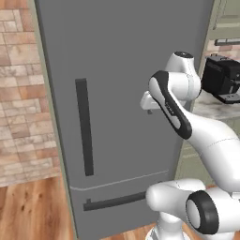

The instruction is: Gather the tomato and lemon from the fridge and place them on a tray on the dining counter. Then gather the steaks from the fridge and place them on the other tray.

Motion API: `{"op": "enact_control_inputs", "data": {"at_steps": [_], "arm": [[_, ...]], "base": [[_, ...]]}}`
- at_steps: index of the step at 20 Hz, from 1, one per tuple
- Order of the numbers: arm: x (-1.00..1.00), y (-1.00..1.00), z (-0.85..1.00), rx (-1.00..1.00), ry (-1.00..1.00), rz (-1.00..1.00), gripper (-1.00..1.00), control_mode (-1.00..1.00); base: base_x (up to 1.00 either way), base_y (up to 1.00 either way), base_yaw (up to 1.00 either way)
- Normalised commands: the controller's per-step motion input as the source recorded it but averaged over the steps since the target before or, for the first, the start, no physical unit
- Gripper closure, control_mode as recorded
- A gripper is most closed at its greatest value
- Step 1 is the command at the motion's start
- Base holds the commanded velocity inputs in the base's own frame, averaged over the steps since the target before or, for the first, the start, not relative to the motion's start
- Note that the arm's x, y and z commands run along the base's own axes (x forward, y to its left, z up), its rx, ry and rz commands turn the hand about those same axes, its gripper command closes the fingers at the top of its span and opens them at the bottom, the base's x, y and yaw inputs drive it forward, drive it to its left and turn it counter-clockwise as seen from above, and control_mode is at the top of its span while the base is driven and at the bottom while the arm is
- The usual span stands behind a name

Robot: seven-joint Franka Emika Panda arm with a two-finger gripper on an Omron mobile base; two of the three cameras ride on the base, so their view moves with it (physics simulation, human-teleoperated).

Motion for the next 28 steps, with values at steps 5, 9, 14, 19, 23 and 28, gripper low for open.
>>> {"op": "enact_control_inputs", "data": {"at_steps": [5, 9, 14, 19, 23, 28], "arm": [[0.00, 0.00, 0.00, 0.00, 0.00, 0.00, -1.00, 1.00], [0.00, 0.00, 0.00, 0.00, 0.00, 0.00, -1.00, 1.00], [0.00, 0.00, 0.00, 0.00, 0.00, 0.00, -1.00, 1.00], [0.00, 0.00, 0.00, 0.00, 0.00, 0.00, -1.00, 1.00], [0.00, 0.00, 0.00, 0.00, 0.00, 0.00, -1.00, 1.00], [0.00, 0.00, 0.00, 0.00, 0.00, 0.00, -1.00, 1.00]], "base": [[-0.12, 0.66, -0.40], [-0.21, 0.76, -0.41], [-0.37, 0.72, -0.36], [-0.24, 0.71, -0.34], [-0.18, 0.59, -0.29], [-0.11, 0.53, -0.27]]}}
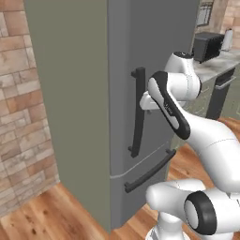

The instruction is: Gather the tomato and lemon from the fridge and place them on a tray on the dining counter. Then gather the steaks from the fridge and place them on the other tray.

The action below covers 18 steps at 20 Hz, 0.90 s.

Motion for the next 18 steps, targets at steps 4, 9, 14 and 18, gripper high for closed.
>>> {"op": "enact_control_inputs", "data": {"at_steps": [4, 9, 14, 18], "arm": [[0.00, 0.00, 0.00, 0.00, 0.00, 0.00, -1.00, 1.00], [0.00, 0.00, 0.00, 0.00, 0.00, 0.00, -1.00, 1.00], [0.00, 0.00, 0.00, 0.00, 0.00, 0.00, -1.00, 1.00], [0.00, 0.00, 0.00, 0.00, 0.00, 0.00, -1.00, 1.00]], "base": [[0.00, 0.56, -0.27], [0.00, 0.59, -0.26], [0.09, 0.49, -0.24], [0.52, 0.12, -0.10]]}}
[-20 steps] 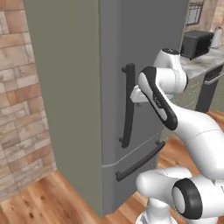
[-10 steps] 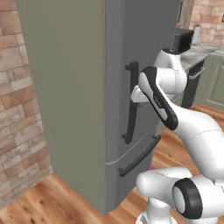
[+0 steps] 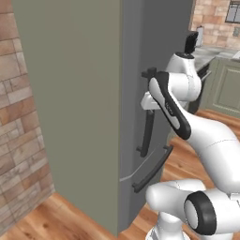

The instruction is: Gather the tomato and lemon from the fridge and place them on a tray on the dining counter. Then gather the steaks from the fridge and place them on the other tray.

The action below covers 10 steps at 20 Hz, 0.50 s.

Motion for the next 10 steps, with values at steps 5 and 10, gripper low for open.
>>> {"op": "enact_control_inputs", "data": {"at_steps": [5, 10], "arm": [[0.26, -0.29, -0.30, 0.00, -0.12, 0.09, -1.00, -1.00], [-0.20, -0.47, -0.34, 0.01, -0.31, 0.31, -1.00, -1.00]], "base": [[0.00, 0.00, 0.00], [0.00, 0.00, 0.00]]}}
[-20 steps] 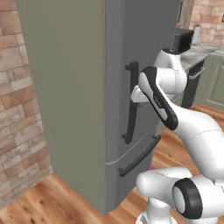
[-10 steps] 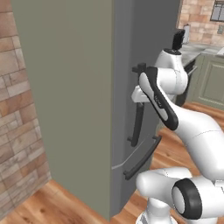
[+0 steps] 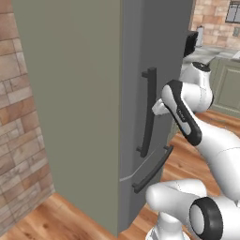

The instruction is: Gather the tomato and lemon from the fridge and place them on a tray on the dining counter. Then gather the steaks from the fridge and place them on the other tray.

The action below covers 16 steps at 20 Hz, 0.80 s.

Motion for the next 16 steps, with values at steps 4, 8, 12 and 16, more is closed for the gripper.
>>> {"op": "enact_control_inputs", "data": {"at_steps": [4, 8, 12, 16], "arm": [[0.02, -0.40, -0.18, 0.04, -0.24, 0.36, -1.00, -1.00], [0.34, -0.04, -0.12, 0.05, -0.17, 0.40, -1.00, -1.00], [0.28, 0.00, -0.17, 0.04, -0.21, 0.30, -1.00, -1.00], [0.16, 0.02, -0.24, 0.03, -0.15, 0.24, -1.00, -1.00]], "base": [[0.00, 0.00, 0.00], [0.00, 0.00, 0.00], [0.00, 0.00, 0.00], [0.00, 0.00, 0.00]]}}
